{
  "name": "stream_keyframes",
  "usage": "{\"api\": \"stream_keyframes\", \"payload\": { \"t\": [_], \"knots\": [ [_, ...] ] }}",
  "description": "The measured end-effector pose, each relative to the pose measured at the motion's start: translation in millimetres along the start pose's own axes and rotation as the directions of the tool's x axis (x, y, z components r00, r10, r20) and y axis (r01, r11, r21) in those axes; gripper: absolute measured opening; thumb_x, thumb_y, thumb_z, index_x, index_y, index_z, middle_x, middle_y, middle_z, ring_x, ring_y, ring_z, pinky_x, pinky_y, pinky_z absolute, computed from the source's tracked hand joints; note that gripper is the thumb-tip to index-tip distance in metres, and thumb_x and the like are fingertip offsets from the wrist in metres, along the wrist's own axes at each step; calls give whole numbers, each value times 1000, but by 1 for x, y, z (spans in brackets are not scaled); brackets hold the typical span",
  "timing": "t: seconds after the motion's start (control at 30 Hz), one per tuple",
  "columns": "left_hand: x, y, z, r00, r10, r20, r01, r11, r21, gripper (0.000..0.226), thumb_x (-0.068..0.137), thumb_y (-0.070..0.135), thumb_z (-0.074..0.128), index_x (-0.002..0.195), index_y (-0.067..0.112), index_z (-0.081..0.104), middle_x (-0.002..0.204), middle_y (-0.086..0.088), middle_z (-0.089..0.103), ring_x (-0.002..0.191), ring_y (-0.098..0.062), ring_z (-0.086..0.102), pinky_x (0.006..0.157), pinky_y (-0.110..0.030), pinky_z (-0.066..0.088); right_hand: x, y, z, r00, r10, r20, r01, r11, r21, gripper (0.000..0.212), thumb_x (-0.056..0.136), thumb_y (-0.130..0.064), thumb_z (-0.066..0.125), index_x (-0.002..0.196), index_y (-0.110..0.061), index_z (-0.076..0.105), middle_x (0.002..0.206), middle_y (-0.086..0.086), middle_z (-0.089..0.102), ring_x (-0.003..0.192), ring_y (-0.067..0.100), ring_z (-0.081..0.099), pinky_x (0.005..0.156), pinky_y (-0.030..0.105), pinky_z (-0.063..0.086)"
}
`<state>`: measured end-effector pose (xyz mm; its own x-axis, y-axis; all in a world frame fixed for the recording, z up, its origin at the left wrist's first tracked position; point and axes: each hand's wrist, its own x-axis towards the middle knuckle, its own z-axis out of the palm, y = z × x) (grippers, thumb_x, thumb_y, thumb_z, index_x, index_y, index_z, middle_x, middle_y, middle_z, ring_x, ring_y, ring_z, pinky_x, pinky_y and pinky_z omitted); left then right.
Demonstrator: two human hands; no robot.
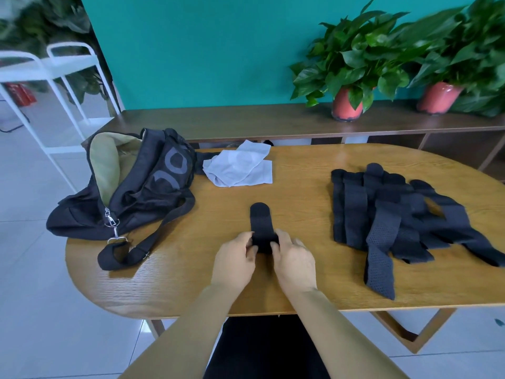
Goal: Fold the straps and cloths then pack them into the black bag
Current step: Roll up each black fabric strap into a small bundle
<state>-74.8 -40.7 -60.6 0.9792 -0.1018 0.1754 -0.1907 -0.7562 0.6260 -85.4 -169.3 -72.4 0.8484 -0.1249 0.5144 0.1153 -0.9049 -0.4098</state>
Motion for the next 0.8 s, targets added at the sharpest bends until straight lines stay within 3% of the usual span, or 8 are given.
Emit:
{"api": "stream_keyframes", "payload": {
  "t": [0.03,0.17,0.43,0.67,0.73,0.8],
  "knots": [
    [2,1,1,999,-29,-14,29,999,-21,5,94,18,57,96,18,62,88,2,68,81,-13,64,70,-23,50,3,-1,2,1000,7,-23,-7,1000,-4,37,64,-8,85,97,-4,69,48,2,54,45,18,54,34,23,38],
    [14,3,6,987,-151,-54,149,988,-50,32,93,18,58,63,17,46,61,4,51,55,-9,46,49,-18,30,14,-2,14,999,-9,-44,5,997,-77,31,63,-12,87,86,-7,67,51,0,55,45,16,53,34,22,37],
    [28,0,8,977,-207,-42,208,978,28,39,93,21,58,58,19,40,58,4,47,51,-8,40,46,-21,24,22,-3,29,999,-26,-33,21,989,-147,24,63,-16,87,74,-8,67,62,4,59,42,15,52,34,20,33],
    [30,-1,9,976,-210,-52,213,975,61,38,93,20,58,59,17,40,59,2,48,53,-11,43,46,-22,27,22,-1,34,999,-32,-15,28,983,-183,27,64,-19,86,64,-9,61,66,5,54,40,16,48,37,17,25],
    [30,2,8,979,-194,-56,198,978,65,25,92,22,59,71,16,49,71,0,57,66,-16,55,54,-24,39,23,-2,34,999,-32,-7,30,980,-196,28,63,-20,87,65,-9,62,65,6,54,40,16,49,36,17,25],
    [29,4,7,985,-159,-69,164,984,74,10,92,22,59,98,14,59,92,-3,62,82,-19,61,69,-30,50,23,-3,33,999,-33,-5,31,981,-191,28,63,-22,87,73,-8,65,66,6,56,40,16,51,33,18,30]
  ]
}}
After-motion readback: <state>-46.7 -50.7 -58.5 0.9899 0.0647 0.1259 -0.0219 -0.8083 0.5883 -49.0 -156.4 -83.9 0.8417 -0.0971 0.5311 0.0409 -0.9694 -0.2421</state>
